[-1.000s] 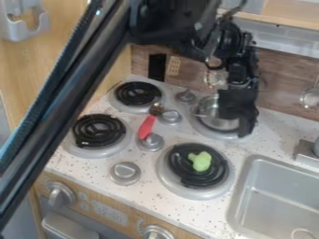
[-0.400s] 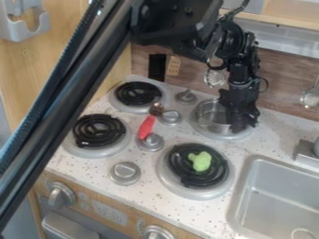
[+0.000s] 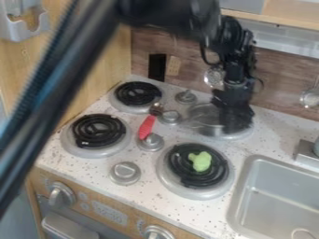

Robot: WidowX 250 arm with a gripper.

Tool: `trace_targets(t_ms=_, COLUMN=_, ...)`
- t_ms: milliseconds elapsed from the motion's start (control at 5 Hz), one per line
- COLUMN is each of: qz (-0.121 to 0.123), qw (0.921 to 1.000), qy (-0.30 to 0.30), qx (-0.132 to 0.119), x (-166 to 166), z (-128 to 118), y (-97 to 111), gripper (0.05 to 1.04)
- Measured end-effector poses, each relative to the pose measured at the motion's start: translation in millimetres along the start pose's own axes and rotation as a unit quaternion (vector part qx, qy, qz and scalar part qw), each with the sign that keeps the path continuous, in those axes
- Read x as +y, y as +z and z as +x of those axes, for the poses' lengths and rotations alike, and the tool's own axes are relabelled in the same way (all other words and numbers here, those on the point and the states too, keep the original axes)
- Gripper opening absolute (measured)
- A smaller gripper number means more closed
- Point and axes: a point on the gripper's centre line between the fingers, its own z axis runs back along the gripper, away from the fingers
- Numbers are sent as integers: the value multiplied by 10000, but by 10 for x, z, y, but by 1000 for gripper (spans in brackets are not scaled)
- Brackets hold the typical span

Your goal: Bergerak ke bawah dan ambil panci perak. Lalu angkat dan pindahkan panci perak ke pembakar kanan atas. Kemudian lepaskan kapitannya.

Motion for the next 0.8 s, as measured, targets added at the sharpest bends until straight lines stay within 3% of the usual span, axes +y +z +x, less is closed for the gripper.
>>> trace_targets(t_ms=200, qz=219, qw=9979, qy=574, qx=214, x=195, z=-416, y=133, gripper=51)
trace_targets(t_ms=400, qz=314, qw=9928, qy=1097, qx=374, x=461, z=-832, y=129, gripper=51)
trace_targets(t_ms=800, qz=387, qw=9809, qy=1865, qx=398, x=744, z=-1293, y=99, gripper=51)
